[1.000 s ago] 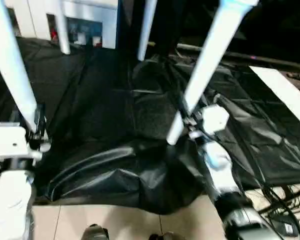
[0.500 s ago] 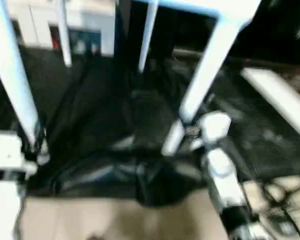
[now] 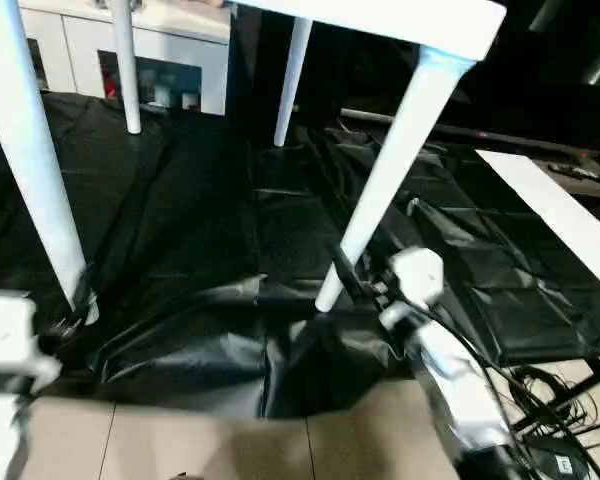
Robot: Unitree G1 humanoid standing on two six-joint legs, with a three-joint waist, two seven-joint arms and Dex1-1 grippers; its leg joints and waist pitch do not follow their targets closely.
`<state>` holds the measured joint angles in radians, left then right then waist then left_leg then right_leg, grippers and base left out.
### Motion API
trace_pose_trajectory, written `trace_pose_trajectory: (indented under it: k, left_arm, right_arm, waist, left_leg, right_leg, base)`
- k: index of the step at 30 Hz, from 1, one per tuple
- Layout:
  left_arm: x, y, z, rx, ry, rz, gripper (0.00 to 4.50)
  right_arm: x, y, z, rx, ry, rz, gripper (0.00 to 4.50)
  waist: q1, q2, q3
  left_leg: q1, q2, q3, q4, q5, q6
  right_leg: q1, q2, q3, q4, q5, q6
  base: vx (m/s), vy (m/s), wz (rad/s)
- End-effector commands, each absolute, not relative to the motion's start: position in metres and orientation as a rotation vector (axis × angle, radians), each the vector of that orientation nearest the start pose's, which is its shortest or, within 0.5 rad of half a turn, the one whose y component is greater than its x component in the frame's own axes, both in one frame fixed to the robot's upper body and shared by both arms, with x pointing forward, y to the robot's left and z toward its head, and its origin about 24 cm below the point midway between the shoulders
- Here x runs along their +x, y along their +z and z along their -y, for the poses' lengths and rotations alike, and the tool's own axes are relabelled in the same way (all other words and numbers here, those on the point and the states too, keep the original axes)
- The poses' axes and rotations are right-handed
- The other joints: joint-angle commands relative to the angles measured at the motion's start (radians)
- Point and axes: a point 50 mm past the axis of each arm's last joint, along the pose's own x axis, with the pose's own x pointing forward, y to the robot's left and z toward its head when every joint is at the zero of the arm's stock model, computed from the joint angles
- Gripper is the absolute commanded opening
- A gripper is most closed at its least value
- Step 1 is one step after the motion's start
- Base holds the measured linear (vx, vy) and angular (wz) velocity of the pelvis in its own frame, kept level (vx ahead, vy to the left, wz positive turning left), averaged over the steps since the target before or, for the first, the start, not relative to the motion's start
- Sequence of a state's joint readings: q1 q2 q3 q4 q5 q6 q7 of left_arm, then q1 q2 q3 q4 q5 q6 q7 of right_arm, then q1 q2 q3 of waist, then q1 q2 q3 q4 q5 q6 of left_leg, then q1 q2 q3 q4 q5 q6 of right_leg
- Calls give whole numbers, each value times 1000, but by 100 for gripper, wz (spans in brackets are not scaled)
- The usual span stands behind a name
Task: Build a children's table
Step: Flip table
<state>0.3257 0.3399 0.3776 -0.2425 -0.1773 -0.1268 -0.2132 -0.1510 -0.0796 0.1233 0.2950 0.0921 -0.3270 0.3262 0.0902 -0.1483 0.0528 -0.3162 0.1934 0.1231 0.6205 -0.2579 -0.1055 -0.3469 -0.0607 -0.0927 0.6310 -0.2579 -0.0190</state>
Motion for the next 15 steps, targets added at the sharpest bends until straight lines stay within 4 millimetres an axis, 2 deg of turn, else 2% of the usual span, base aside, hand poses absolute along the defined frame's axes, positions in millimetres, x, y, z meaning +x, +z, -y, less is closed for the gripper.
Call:
trace_pose_trajectory:
  k: [1, 2, 3, 5, 6, 7, 9, 11, 12, 14, 15]
  left_arm:
    - [162, 90, -275, 290, 113, 137, 403]
    - [156, 91, -271, 275, 111, 145, 409]
    - [154, 92, -269, 263, 110, 151, 413]
    - [150, 93, -263, 222, 109, 150, 413]
    - [145, 93, -250, 183, 84, 133, 413]
    - [142, 92, -243, 173, 75, 108, 413]
    - [141, 85, -236, 142, 58, 53, 413]
    - [141, 80, -233, 130, 40, 20, 413]
    - [142, 75, -231, 149, 12, 0, 413]
    - [144, 73, -230, 172, -8, -5, 413]
    - [148, 72, -231, 182, -20, 2, 413]
  right_arm:
    - [264, 44, 130, 2, 429, 139, 429]
    - [259, 43, 132, 8, 433, 124, 434]
    - [256, 42, 133, 11, 437, 114, 442]
    - [250, 42, 135, 17, 443, 95, 442]
    - [237, 40, 140, 19, 459, 53, 442]
    - [229, 40, 142, 24, 474, 32, 442]
    - [220, 41, 144, 34, 487, 21, 442]
    - [217, 39, 145, 38, 486, -1, 442]
    - [215, 35, 147, 37, 480, -47, 442]
    - [215, 32, 149, 30, 480, -81, 442]
    - [219, 27, 147, -15, 507, -83, 442]
  waist:
    - [-2, 34, -24]
    - [-2, 33, -21]
    - [0, 33, -24]
    - [2, 30, -25]
    - [5, 27, -26]
    - [12, 31, -23]
    - [17, 27, -26]
    - [18, 26, -33]
    - [17, 33, -35]
    - [13, 43, -33]
    - [11, 51, -36]
  left_leg:
    - [-13, 52, -11, -117, -330, -30]
    - [-14, 52, -11, -118, -336, -29]
    - [-9, 50, -9, -115, -339, -28]
    - [-8, 49, -7, -113, -338, -24]
    - [-12, 51, -7, -112, -325, -21]
    - [-15, 54, -7, -113, -309, -20]
    - [-13, 51, -3, -110, -296, -14]
    - [-23, 47, -2, -107, -226, -7]
    - [-26, 47, -2, -107, -184, -9]
    - [-22, 47, 0, -108, -181, -12]
    - [-20, 48, 0, -107, -184, -18]
  right_leg:
    - [13, -92, 72, -100, -349, -43]
    - [11, -91, 71, -101, -352, -36]
    - [8, -89, 73, -101, -349, -36]
    - [4, -87, 75, -100, -341, -40]
    - [8, -89, 75, -100, -338, -36]
    - [8, -87, 77, -97, -306, -36]
    - [6, -83, 79, -95, -274, -28]
    - [14, -81, 79, -86, -209, -27]
    - [17, -78, 77, -84, -161, -24]
    - [15, -72, 78, -80, -117, -25]
    - [17, -73, 77, -78, -94, -31]
  base:
    - [63, -2, -2]
    - [0, 0, 0]
    - [53, -1, 0]
    - [28, -6, 2]
    - [61, -15, 3]
    - [61, -15, 3]
    - [81, -13, 5]
    - [83, -12, 2]
    - [58, -13, -6]
    - [29, -7, -3]
    - [0, 0, 0]
